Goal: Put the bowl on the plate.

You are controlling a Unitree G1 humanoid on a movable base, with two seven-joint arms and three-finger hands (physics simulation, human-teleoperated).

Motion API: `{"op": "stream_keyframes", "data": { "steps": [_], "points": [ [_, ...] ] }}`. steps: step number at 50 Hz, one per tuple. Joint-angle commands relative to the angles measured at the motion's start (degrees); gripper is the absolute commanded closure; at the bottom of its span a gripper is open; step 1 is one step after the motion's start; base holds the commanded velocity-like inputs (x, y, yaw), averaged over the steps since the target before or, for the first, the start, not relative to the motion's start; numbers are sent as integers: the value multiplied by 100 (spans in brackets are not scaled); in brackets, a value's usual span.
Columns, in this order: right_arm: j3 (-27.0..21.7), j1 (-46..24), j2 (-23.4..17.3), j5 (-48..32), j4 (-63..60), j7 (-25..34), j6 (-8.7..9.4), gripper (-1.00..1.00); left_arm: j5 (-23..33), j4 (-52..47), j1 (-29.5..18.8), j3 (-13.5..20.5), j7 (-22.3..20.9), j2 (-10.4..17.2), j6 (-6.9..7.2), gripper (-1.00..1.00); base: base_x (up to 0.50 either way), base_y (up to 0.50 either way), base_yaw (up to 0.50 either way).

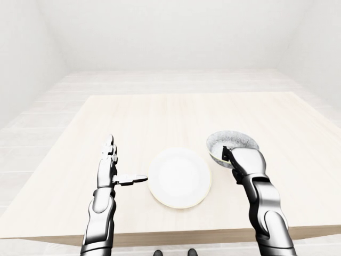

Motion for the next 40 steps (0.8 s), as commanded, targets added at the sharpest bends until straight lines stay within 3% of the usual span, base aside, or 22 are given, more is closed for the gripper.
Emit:
{"op": "stream_keyframes", "data": {
  "steps": [1, 19, 30, 31, 40],
  "points": [
    [376, 42, 271, -366, -162, -307, 0, 69, 22, 13, 1, -8, 6, 3, 0, -100, 0, 0, 0],
    [1220, 173, 658, -764, -9, -905, 0, 65, 33, 61, -25, -29, 15, -3, 0, -100, 0, 0, 0],
    [1241, 170, 639, -751, -7, -907, 0, 65, 33, 60, -25, -29, 15, -2, 0, -100, 0, 0, 0],
    [1692, 121, 835, -982, 193, -1245, 0, 69, 40, 53, -30, -32, 16, 1, 0, -100, 0, 0, 0],
    [1719, 120, 810, -967, 219, -1256, 0, 69, 40, 52, -29, -32, 15, 1, 0, -100, 0, 0, 0]
  ]
}}
